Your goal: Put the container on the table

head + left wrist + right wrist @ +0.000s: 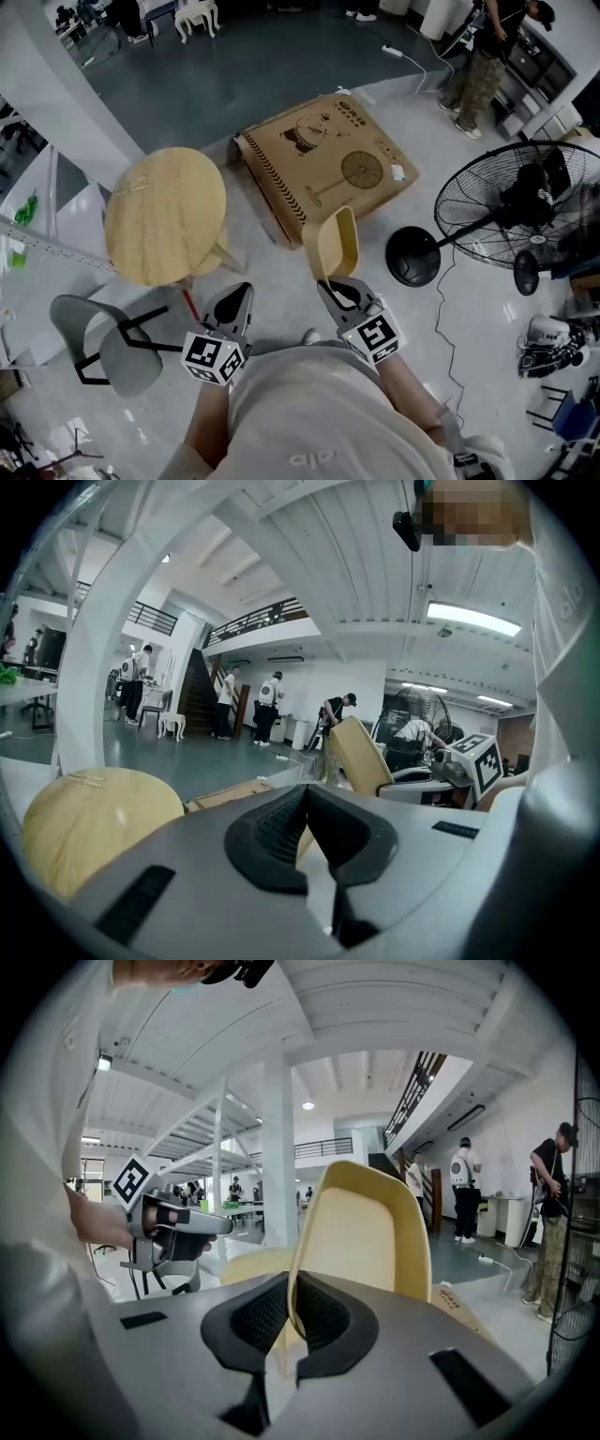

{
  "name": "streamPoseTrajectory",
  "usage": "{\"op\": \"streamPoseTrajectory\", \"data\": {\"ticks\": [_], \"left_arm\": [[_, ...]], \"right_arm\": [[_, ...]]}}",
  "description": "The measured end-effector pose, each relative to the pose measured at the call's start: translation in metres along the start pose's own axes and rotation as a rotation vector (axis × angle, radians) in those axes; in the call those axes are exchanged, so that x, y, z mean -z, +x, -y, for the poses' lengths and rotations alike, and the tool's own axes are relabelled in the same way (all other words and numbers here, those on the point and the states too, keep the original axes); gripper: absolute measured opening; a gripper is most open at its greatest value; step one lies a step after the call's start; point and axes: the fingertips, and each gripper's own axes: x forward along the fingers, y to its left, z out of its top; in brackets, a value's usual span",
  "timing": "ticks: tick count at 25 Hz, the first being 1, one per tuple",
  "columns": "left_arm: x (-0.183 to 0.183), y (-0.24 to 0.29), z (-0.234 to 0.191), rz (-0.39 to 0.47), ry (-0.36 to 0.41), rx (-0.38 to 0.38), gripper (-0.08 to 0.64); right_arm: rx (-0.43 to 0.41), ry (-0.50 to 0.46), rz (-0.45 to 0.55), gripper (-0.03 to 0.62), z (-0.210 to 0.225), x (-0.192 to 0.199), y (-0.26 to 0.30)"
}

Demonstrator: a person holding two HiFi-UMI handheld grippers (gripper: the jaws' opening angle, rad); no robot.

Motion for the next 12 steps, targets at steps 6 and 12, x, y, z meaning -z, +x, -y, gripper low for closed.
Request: {"op": "streamPoseTrajectory", "data": {"ticks": [6,12], "left_arm": [[-0.006,0.029,-0.005,-0.002,-0.008,-0.003,0.017],[-0.015,0.055,-0.049,-0.005,-0.003,0.027,0.017]], "right_arm": [[0.0,-0.009,-0.003,0.041,0.027,-0.002,0.011],[0.012,-0.002,-0.009,0.041,0.041,-0.013,0.059]]}}
